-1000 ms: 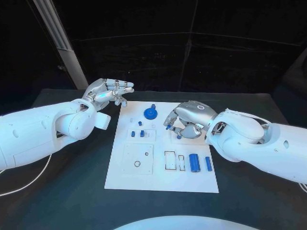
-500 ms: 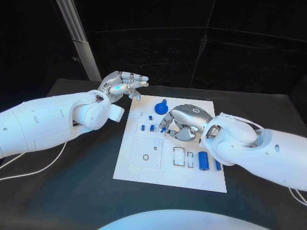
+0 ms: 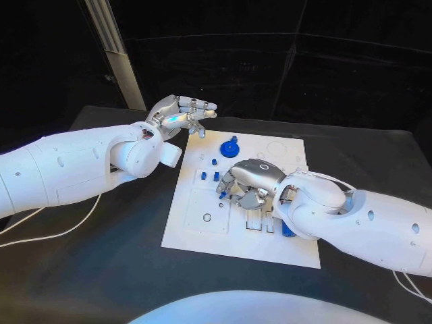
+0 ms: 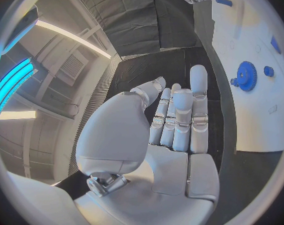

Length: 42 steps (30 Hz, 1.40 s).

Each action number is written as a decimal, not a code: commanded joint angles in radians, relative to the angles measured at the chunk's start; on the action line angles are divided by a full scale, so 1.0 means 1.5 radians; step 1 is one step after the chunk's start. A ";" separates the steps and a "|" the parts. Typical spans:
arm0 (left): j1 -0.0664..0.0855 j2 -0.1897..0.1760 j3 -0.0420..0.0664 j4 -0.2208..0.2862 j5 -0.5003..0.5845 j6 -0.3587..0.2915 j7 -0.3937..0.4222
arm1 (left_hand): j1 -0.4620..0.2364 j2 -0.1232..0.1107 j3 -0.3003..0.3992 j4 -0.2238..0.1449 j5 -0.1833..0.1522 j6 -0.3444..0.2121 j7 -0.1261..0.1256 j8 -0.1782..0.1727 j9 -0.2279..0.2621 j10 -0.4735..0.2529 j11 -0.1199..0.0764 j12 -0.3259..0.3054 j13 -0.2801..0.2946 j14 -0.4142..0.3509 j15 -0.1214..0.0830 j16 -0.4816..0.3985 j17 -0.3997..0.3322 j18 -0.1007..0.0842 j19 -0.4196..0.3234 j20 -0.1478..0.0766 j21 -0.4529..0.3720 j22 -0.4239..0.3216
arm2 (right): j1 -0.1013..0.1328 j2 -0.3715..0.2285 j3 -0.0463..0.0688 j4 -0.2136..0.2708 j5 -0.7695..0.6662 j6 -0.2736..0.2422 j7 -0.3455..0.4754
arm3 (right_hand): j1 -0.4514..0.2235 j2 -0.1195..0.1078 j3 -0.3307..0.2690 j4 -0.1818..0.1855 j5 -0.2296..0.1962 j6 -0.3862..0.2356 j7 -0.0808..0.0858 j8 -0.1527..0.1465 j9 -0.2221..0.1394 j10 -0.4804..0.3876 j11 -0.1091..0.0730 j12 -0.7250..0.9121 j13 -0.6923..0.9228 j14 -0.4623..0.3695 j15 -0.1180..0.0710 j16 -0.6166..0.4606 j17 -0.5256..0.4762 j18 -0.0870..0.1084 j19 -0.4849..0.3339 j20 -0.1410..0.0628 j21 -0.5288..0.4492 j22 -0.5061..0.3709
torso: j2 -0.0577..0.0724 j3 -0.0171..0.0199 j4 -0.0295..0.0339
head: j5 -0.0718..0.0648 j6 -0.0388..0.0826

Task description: Assemble the parts on the task board

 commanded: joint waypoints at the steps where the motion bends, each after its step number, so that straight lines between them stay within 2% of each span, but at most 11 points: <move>1: 0.001 0.001 0.000 0.001 0.003 -0.001 0.003 | 0.004 0.002 -0.001 -0.001 0.004 -0.002 0.004 0.002 -0.001 -0.006 0.001 0.004 -0.001 -0.004 0.001 -0.002 -0.001 0.009 -0.005 0.001 -0.002 -0.001 | 0.000 0.003 0.000 -0.002 -0.010 0.026 0.007 | 0.002 0.004 0.003 -0.002 0.005 0.005 0.001 -0.002 0.000 0.002 0.000 -0.005 -0.001 0.016 -0.003 0.001 0.000 -0.009 0.003 -0.003 0.002 0.000 | -0.001 0.0005 -0.0001 | 0.000 -0.001; 7: 0.001 0.002 0.001 0.000 0.003 -0.001 0.002 | 0.004 0.002 -0.001 -0.001 0.004 -0.002 0.004 0.002 -0.001 -0.006 0.001 0.004 -0.001 -0.004 0.001 -0.002 -0.001 0.009 -0.005 0.001 -0.002 -0.001 | -0.001 0.005 -0.001 -0.004 -0.018 0.043 0.005 | 0.001 0.004 0.002 -0.001 0.004 0.005 0.001 -0.003 0.000 0.002 0.000 -0.005 -0.001 0.016 -0.003 0.001 -0.001 -0.009 0.003 -0.003 0.002 -0.001 | -0.001 0.0005 -0.0001 | 0.001 -0.003; 22: 0.001 0.002 0.001 -0.001 0.003 -0.001 0.001 | 0.004 0.002 -0.002 -0.002 0.004 -0.001 0.004 0.002 -0.001 -0.006 0.001 0.005 -0.001 -0.004 0.001 -0.002 -0.002 0.009 -0.005 0.001 -0.003 -0.001 | -0.002 0.006 -0.001 -0.004 -0.042 0.058 -0.003 | 0.000 0.005 0.002 -0.001 0.004 0.005 0.001 -0.003 0.000 0.002 0.000 -0.005 -0.001 0.016 -0.003 0.001 -0.001 -0.009 0.003 -0.003 0.002 -0.001 | -0.001 -0.0001 0.0003 | -0.001 -0.004; 42: 0.001 0.001 0.001 0.000 0.003 0.000 0.000 | 0.004 0.002 -0.002 -0.002 0.004 -0.001 0.004 0.002 -0.001 -0.006 0.001 0.005 -0.001 -0.004 0.001 -0.002 -0.002 0.009 -0.005 0.001 -0.003 -0.001 | -0.005 0.016 -0.004 -0.005 -0.084 0.072 -0.015 | -0.003 0.005 0.001 0.000 0.004 0.005 0.001 -0.004 -0.001 0.002 0.000 -0.006 -0.001 0.016 -0.003 0.001 -0.001 -0.009 0.002 -0.003 0.002 -0.001 | -0.001 0.0003 -0.0006 | -0.001 -0.009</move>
